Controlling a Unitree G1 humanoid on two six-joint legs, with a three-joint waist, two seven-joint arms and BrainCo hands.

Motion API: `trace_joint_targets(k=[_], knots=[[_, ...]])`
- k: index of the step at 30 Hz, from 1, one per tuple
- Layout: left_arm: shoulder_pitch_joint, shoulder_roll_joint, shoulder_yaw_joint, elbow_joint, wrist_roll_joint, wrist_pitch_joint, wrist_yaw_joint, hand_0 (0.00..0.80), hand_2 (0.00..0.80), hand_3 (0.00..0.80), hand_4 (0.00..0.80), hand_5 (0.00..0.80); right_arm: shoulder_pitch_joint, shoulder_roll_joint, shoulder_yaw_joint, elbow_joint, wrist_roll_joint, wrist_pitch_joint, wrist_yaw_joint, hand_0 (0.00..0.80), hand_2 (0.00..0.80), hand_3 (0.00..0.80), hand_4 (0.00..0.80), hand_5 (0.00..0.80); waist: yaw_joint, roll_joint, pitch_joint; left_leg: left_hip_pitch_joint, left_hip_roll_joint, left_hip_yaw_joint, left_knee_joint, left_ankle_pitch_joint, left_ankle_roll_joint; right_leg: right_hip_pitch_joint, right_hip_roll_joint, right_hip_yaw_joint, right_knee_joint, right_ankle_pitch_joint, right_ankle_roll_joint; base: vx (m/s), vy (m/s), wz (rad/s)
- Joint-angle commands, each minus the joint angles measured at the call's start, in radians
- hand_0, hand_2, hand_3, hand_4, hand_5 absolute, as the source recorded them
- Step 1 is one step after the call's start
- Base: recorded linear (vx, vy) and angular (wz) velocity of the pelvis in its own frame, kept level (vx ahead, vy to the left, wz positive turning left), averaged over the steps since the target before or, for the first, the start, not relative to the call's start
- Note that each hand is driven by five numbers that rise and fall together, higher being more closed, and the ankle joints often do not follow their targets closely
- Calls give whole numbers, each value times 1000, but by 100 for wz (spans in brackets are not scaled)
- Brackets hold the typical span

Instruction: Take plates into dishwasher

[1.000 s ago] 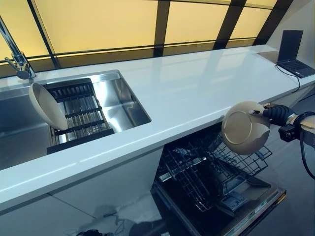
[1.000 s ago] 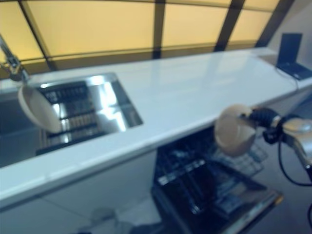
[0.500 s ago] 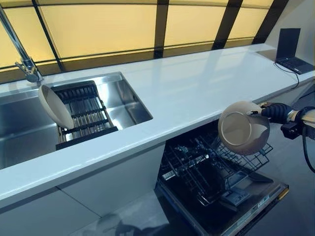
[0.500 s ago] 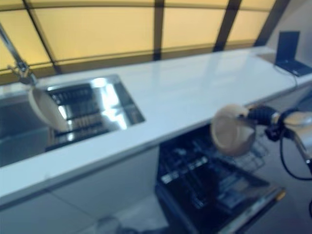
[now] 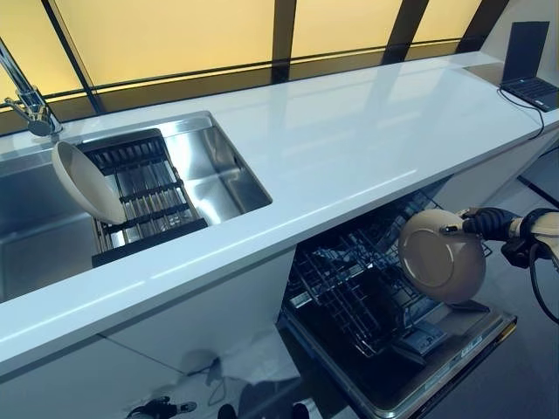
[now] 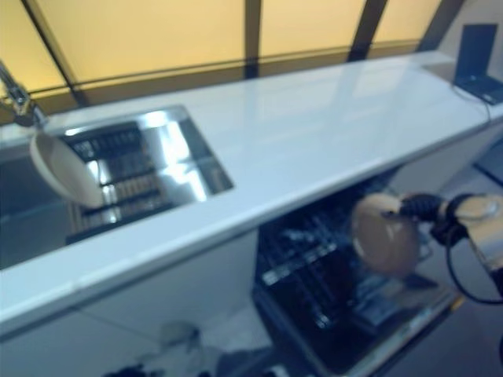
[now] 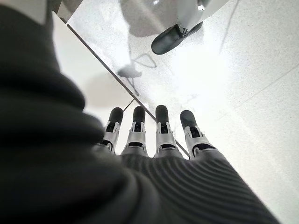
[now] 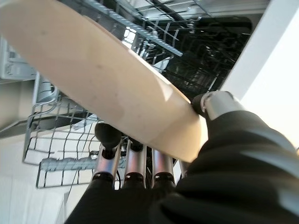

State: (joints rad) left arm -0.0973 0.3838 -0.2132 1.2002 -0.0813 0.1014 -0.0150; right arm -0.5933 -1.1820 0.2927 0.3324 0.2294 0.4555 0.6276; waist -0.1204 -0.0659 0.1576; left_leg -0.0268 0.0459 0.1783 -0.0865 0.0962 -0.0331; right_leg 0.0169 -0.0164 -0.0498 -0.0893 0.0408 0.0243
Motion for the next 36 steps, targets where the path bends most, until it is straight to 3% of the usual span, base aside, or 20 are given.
trace_joint_targets(k=[1, 8, 28, 36], knots=[[-14, 23, -1, 64, 16, -6, -5, 0, 0, 0, 0, 0, -90, 24, 56, 23, -63, -66, 2, 800, 800, 800, 800, 800, 29, -16, -31, 30, -24, 28, -1, -90, 1, 16, 33, -67, 20, -59, 25, 0, 0, 0], [-4, 18, 7, 64, 17, -12, -9, 0, 0, 0, 0, 0, -75, 50, 74, 5, -114, -100, 18, 800, 800, 800, 800, 800, 31, -9, -28, 31, -21, 31, -1, -87, 0, 23, 32, -75, 20, -63, 21, -3, -13, -2], [-11, 8, 36, 68, 11, -14, -17, 0, 0, 0, 0, 0, 82, 242, 44, -92, -186, -32, -1, 800, 800, 800, 800, 800, 32, 14, -1, 24, -15, 37, -1, -80, -4, 35, 28, -99, 19, -76, 17, 0, 0, 0], [-13, 5, 48, 64, 1, -13, -19, 0, 0, 0, 0, 0, 125, 291, 48, -106, -265, -60, -17, 800, 800, 800, 800, 800, 35, 19, 9, 22, -16, 35, -1, -80, -4, 35, 26, -106, 20, -79, 18, 0, 0, 0]])
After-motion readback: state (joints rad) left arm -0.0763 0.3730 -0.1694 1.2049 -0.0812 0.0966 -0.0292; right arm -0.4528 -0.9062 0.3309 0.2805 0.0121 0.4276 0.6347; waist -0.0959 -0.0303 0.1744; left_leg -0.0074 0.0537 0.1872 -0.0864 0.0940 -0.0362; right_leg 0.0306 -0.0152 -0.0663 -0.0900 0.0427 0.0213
